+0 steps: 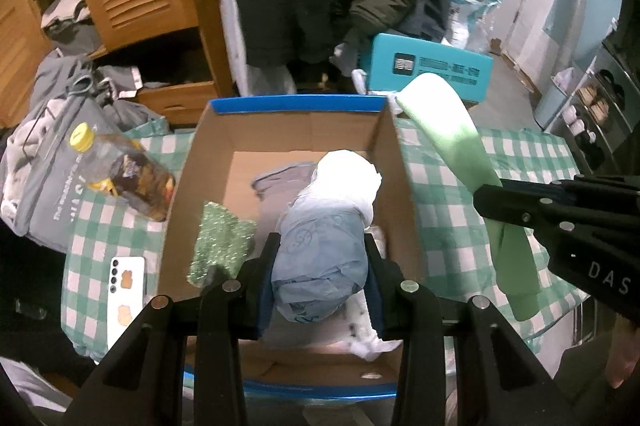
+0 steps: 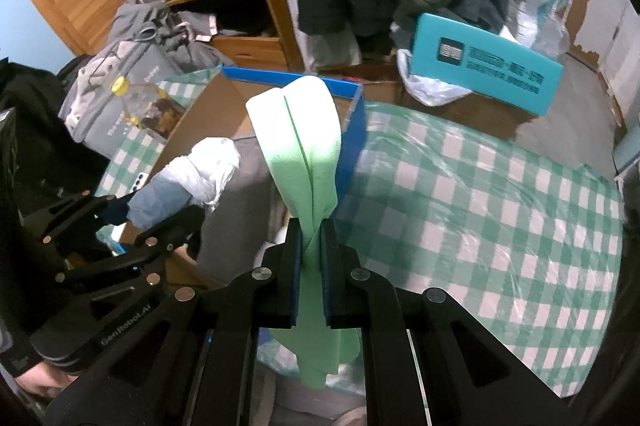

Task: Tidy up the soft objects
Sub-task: 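Carry the white-blue sock with the left gripper while the right gripper carries the foam strip over the box, then open the left gripper over the box while the right gripper releases the foam strip into it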

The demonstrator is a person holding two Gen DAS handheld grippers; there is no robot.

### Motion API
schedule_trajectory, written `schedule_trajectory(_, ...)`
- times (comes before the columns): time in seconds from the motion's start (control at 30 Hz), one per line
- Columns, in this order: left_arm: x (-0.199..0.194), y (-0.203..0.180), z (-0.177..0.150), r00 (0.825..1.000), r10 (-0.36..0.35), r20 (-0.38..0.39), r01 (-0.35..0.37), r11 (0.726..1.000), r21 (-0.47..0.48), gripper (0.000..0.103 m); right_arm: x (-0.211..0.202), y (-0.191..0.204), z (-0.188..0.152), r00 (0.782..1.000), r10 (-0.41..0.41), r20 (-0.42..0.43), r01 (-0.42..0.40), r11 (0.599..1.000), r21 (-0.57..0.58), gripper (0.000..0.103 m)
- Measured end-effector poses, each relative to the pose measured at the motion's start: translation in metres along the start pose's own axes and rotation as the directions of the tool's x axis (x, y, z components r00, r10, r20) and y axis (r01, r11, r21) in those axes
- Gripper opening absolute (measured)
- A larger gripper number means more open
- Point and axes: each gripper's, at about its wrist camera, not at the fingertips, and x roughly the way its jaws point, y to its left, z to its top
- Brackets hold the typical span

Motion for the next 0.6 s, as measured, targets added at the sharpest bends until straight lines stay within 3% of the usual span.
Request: schedule_trajectory(0.6,0.023,0.059,-0.012,0.996,0.065,-0.057,-0.069,0.994,-0.084,0.040,0.050,0.056,0.024,0.996,0.046,-0.075,-0.050,0.998,-0.047,0.007)
